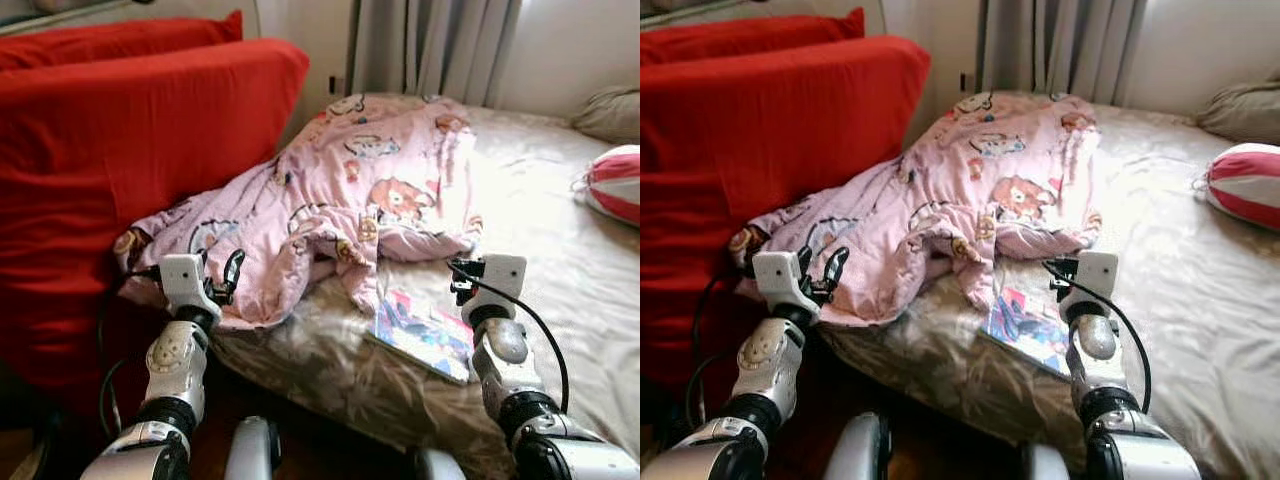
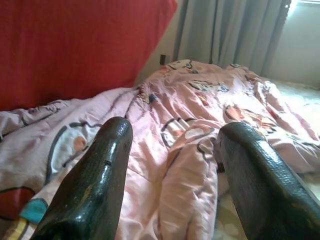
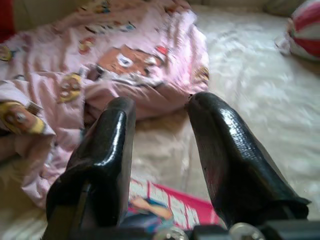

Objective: Clean up the room

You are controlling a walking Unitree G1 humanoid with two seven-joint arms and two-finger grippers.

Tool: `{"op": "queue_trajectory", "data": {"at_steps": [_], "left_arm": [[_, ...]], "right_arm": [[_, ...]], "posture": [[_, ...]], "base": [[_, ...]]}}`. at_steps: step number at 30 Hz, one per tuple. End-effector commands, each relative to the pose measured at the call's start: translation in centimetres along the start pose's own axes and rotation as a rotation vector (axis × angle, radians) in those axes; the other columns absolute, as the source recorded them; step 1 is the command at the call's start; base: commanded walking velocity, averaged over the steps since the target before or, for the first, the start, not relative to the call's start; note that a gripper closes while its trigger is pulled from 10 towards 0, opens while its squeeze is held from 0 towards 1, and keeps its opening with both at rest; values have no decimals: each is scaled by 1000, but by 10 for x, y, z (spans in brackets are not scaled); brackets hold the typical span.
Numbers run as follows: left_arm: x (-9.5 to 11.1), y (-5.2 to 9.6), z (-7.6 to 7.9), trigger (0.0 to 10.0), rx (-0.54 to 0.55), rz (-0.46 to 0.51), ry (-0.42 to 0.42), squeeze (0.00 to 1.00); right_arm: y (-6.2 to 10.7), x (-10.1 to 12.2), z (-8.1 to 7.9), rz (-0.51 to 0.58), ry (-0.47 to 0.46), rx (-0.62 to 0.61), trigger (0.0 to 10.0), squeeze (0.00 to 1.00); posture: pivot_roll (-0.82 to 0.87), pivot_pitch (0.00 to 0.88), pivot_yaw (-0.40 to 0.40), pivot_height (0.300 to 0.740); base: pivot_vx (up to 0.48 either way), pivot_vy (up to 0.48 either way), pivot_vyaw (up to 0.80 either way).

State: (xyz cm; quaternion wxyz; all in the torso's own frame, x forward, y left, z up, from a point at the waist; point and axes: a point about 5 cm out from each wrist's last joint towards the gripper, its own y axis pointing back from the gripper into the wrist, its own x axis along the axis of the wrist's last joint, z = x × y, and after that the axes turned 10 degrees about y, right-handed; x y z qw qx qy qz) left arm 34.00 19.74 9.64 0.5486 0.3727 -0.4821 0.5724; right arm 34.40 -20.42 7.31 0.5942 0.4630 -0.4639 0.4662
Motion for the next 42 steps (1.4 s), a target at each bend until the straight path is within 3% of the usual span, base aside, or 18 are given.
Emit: {"op": "queue_trajectory", "data": {"at_steps": [1,9,11,13,16,33,42], "left_arm": [[4,-3,0,10000,-8,3,-5,0],[2,-3,1,10000,-13,-9,-5,0],[2,-3,1,10000,-13,-9,-5,0],[2,-4,2,10000,-17,-13,-5,0],[2,-4,3,10000,-19,-13,-6,0],[2,-4,6,10000,-29,-10,-5,0],[-1,-4,7,10000,-26,-24,6,0]], "right_arm": [[3,-9,5,-51,-21,-25,10000,0],[14,-40,23,-254,-65,-112,10000,0],[14,-40,23,-254,-65,-112,10000,0],[16,-48,25,-341,-73,-113,10000,0],[17,-51,25,-378,-48,-96,10000,0],[11,-43,-2,-362,-1,64,10000,0],[12,-43,-9,-339,16,108,10000,0]], "posture": [[36,0,12,568],[35,0,15,568],[35,0,15,568],[41,0,18,568],[57,0,19,568],[74,0,18,568],[72,0,18,568]], "base": [[0,0,0],[0,0,0],[0,0,0],[0,0,0],[0,0,0],[0,0,0],[0,0,0]]}}
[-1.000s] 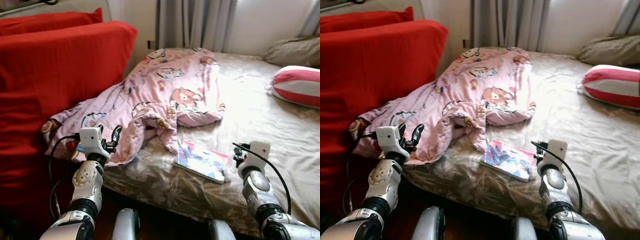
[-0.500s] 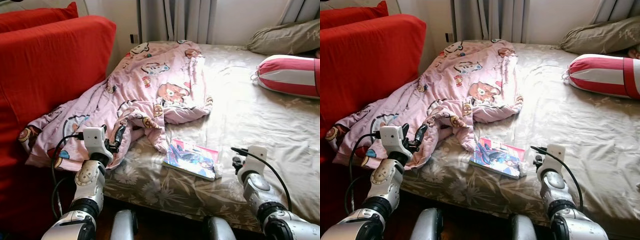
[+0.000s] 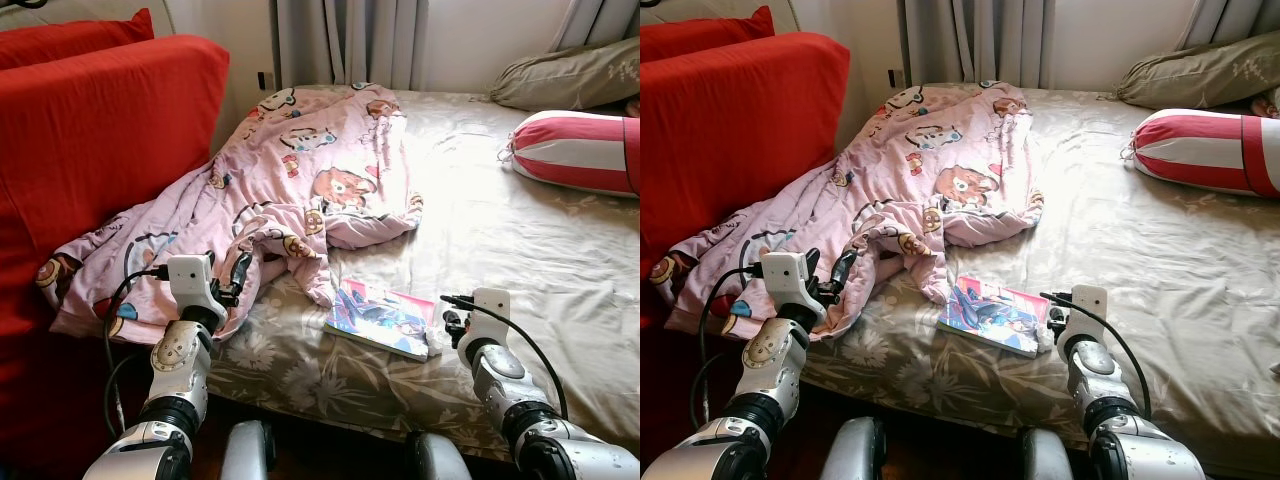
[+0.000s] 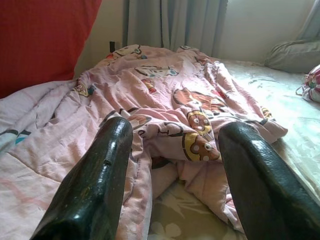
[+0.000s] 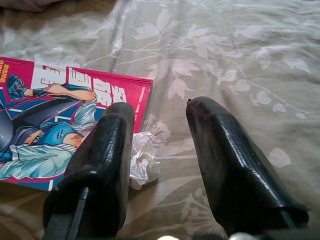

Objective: Clean up the room

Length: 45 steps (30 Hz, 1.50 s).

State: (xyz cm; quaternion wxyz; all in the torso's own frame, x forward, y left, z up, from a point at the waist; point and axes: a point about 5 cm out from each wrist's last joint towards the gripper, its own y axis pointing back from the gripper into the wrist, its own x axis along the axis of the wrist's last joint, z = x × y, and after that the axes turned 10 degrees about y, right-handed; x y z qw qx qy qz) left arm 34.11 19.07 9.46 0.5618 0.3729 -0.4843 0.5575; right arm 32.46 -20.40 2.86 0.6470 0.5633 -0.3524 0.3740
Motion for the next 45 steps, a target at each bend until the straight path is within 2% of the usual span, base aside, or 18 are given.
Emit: {"op": "queue_trajectory", "data": {"at_steps": [1,28,39,45], "left_arm": [[3,-2,1,10000,1,8,13,0],[3,-2,3,10000,-12,15,19,0],[6,-5,6,10000,-27,26,26,0],[4,-5,10,10000,-41,21,32,0]], "right_arm": [[-1,5,-5,26,24,22,10000,0],[1,-2,-12,20,62,83,10000,0],[0,-3,-19,0,66,118,10000,0],[0,-2,-21,-14,99,127,10000,0]], "posture": [[72,0,18,568],[69,0,11,568],[79,0,8,568],[101,0,-1,568]], "base": [[0,0,0],[268,0,0],[0,0,0],[0,0,0]]}}
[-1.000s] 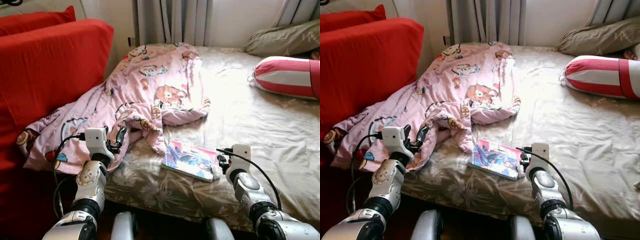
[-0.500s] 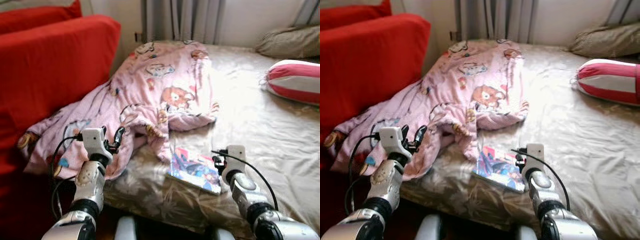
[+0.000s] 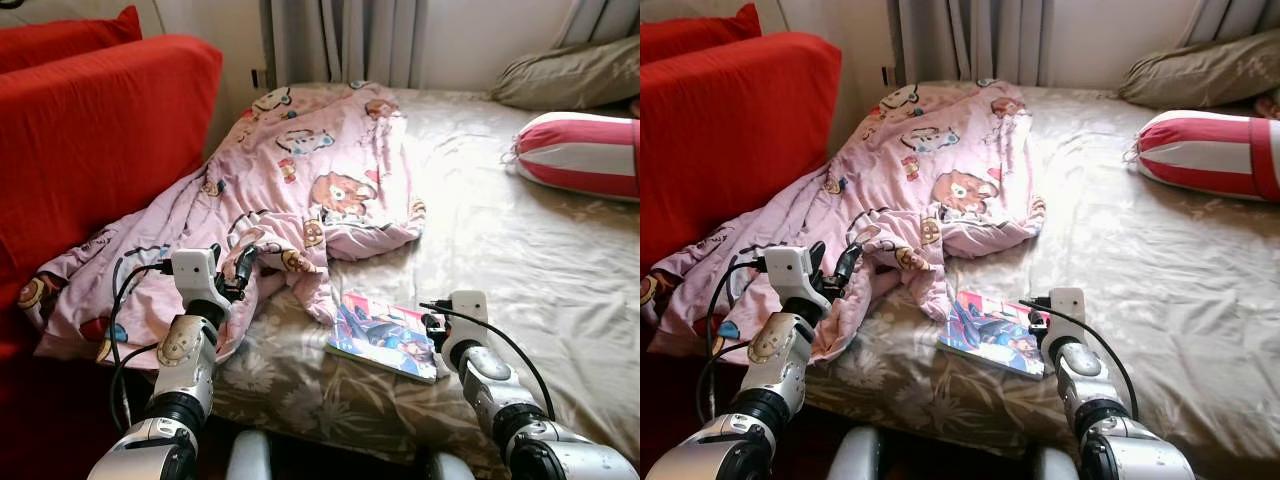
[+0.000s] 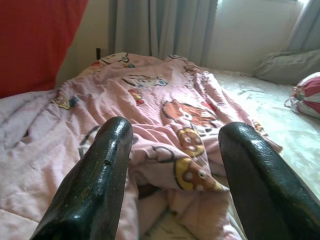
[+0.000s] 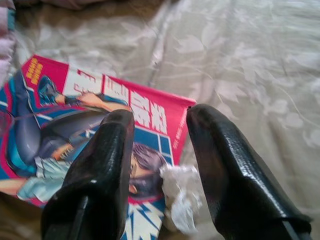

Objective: Clean up the room

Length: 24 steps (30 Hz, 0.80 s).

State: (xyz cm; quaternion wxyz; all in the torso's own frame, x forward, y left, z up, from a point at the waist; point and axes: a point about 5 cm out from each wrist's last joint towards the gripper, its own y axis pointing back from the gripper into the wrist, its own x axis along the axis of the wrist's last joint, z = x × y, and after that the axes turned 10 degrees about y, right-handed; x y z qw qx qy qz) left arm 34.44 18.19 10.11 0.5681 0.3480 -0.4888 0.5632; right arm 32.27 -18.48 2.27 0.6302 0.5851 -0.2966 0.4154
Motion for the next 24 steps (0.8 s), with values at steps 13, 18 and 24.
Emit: {"op": "queue_trajectory", "data": {"at_steps": [13,18,24], "left_arm": [[17,3,-12,10000,-2,52,-18,0],[21,6,-9,10000,-13,77,-17,0],[23,11,-3,10000,-30,85,-7,0]], "right_arm": [[-1,-2,-4,-45,34,-4,10000,0],[0,-7,-4,-41,17,-13,10000,0],[3,-18,-4,-67,3,-26,10000,0]], "posture": [[160,0,-28,568],[158,0,-11,568],[164,0,7,568]], "base": [[0,0,0],[0,0,0],[0,0,0]]}}
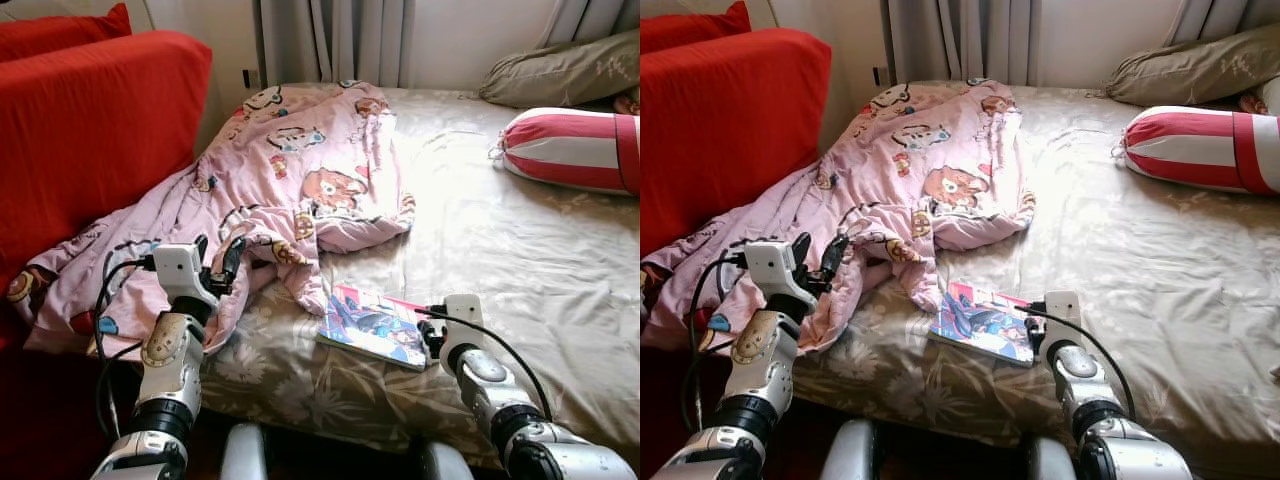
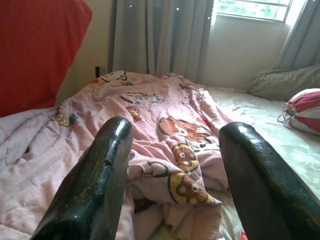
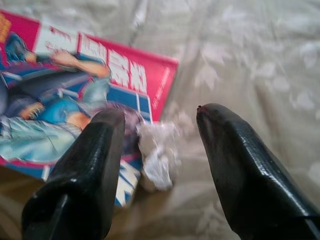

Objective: Clean up the room

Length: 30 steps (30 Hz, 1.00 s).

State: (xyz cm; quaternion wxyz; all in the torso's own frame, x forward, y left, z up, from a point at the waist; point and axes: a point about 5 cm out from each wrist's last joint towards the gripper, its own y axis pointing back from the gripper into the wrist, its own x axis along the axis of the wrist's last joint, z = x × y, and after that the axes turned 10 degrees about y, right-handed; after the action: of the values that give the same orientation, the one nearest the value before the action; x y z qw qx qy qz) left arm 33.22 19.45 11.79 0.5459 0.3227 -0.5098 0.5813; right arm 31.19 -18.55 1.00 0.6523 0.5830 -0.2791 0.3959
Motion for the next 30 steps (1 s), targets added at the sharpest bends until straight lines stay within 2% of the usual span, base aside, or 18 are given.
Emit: {"op": "queue_trajectory", "data": {"at_steps": [1,11,20,25,29,30], "left_arm": [[3,0,3,10000,-19,-4,0,0],[-15,25,8,10000,-20,-93,8,0],[-13,41,7,10000,-6,-111,5,0],[-12,42,8,10000,-6,-117,10,0],[-27,45,16,10000,-44,-200,26,0],[-32,49,14,10000,-16,-216,20,0]], "right_arm": [[0,-3,-2,-10,-11,0,10000,0],[1,-4,-5,2,-36,-9,10000,0],[1,-6,-6,-4,-33,-8,10000,0],[1,-5,-7,10,-52,-7,10000,0],[1,-4,-8,29,-68,-10,10000,0],[1,-3,-9,38,-72,-10,10000,0]], "posture": [[166,0,9,568],[168,0,33,568],[184,21,39,568],[186,32,38,568],[185,36,36,568],[175,37,38,568]], "base": [[0,0,0],[0,0,0],[0,0,0],[0,0,0],[0,0,0],[0,0,0]]}}
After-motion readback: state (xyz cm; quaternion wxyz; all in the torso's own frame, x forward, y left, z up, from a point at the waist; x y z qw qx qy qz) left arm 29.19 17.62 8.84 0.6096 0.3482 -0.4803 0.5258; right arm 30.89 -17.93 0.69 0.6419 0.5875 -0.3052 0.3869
